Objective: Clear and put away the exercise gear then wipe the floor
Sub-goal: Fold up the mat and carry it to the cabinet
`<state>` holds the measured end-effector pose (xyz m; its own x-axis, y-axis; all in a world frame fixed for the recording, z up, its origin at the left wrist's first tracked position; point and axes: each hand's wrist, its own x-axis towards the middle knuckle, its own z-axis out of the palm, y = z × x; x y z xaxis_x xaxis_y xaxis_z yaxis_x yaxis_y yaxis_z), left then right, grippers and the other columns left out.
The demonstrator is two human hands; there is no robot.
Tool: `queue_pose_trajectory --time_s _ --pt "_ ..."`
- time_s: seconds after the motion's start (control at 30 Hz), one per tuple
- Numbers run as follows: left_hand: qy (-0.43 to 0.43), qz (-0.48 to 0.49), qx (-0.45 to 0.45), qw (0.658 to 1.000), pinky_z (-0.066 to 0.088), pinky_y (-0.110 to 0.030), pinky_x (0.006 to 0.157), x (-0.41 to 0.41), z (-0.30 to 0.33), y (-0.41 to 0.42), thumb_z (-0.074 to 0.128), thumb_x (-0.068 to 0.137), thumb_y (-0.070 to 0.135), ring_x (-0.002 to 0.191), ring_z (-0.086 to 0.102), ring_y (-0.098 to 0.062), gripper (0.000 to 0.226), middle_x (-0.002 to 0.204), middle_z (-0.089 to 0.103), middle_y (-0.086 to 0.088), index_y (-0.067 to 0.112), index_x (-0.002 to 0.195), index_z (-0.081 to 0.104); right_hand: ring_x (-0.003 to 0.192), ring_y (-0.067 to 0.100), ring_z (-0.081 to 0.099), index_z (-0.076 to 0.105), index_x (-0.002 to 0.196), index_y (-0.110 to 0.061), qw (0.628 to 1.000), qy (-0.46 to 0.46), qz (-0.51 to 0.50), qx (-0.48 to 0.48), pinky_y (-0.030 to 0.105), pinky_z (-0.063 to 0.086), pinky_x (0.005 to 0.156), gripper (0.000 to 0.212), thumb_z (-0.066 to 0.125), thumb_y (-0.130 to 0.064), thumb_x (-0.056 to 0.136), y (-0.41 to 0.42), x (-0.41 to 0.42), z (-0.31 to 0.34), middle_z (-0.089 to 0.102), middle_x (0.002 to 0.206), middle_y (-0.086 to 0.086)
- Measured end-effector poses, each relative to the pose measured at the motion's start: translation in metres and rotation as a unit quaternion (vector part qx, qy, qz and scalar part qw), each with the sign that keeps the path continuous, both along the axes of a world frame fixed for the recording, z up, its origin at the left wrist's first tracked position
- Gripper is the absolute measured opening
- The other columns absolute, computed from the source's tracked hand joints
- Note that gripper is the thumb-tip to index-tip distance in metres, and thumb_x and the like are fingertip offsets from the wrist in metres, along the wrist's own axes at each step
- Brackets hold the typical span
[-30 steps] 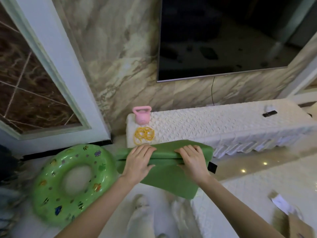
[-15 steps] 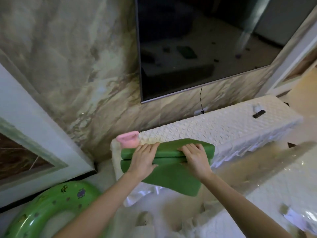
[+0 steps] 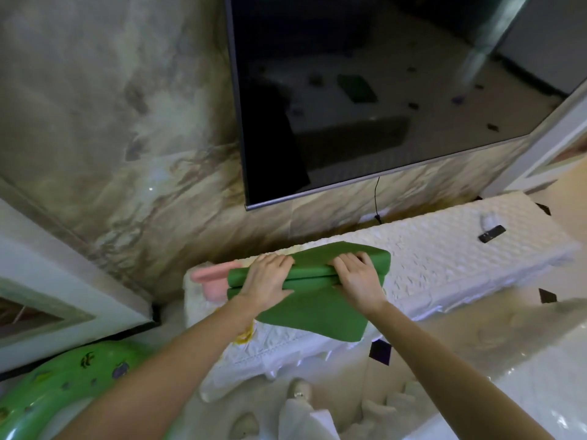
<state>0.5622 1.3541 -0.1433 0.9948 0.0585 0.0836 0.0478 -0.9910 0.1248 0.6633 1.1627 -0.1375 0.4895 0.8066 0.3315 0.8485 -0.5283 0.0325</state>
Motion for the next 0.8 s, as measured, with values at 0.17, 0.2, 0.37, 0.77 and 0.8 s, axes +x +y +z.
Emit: queue_pose_trajectory --time_s 0.17,0.2,0.37,0.77,0.8 --pt "-0.006 0.033 0.017 0.999 0.048 -0.025 0.064 0.055 -0.021 0.008 0.089 0.032 0.049 0.074 0.064 -0.017 0.068 0.081 0.065 0.004 0.019 0.089 0.065 0.063 0.025 0.056 0.049 0.082 -0.012 0.999 -0.017 0.030 0.015 0.033 0.030 0.070 0.038 0.075 -0.001 0.055 0.019 0.069 -0.025 0.056 0.069 0.006" --pt "-0.008 0.042 0.017 0.999 0.049 -0.026 0.065 0.066 -0.026 0.010 0.090 0.031 0.047 0.075 0.064 -0.018 0.068 0.081 0.065 0.004 0.019 0.089 0.065 0.063 0.026 0.055 0.048 0.082 -0.012 0.999 -0.021 0.036 0.022 0.033 0.030 0.070 0.033 0.070 -0.002 0.060 0.023 0.081 -0.031 0.055 0.069 0.006" --pt "-0.010 0.079 0.004 0.997 0.046 -0.026 0.063 0.107 -0.050 0.017 0.092 0.030 0.039 0.074 0.062 -0.019 0.066 0.081 0.063 0.002 0.017 0.086 0.063 0.061 0.026 0.054 0.054 0.073 -0.010 0.996 -0.038 0.044 0.062 0.034 0.030 0.068 0.013 0.043 -0.006 0.080 0.043 0.127 -0.066 0.054 0.067 0.006" --pt "-0.069 0.136 -0.006 0.988 0.026 -0.033 0.066 0.081 -0.160 -0.007 0.081 0.042 0.022 0.081 0.040 -0.022 0.063 0.084 0.060 -0.005 0.015 0.095 0.047 0.078 0.023 0.041 0.043 0.085 -0.011 0.994 -0.016 0.048 0.096 0.035 0.031 0.072 0.016 0.042 0.001 0.074 0.035 0.101 -0.170 0.056 0.072 0.007" --pt "-0.056 0.136 -0.010 0.989 0.026 -0.033 0.066 0.072 -0.163 -0.012 0.081 0.041 0.022 0.081 0.040 -0.022 0.065 0.085 0.060 -0.005 0.015 0.096 0.047 0.079 0.023 0.041 0.044 0.086 -0.011 0.995 -0.014 0.047 0.091 0.035 0.032 0.073 0.017 0.042 0.001 0.073 0.029 0.091 -0.174 0.056 0.073 0.007"
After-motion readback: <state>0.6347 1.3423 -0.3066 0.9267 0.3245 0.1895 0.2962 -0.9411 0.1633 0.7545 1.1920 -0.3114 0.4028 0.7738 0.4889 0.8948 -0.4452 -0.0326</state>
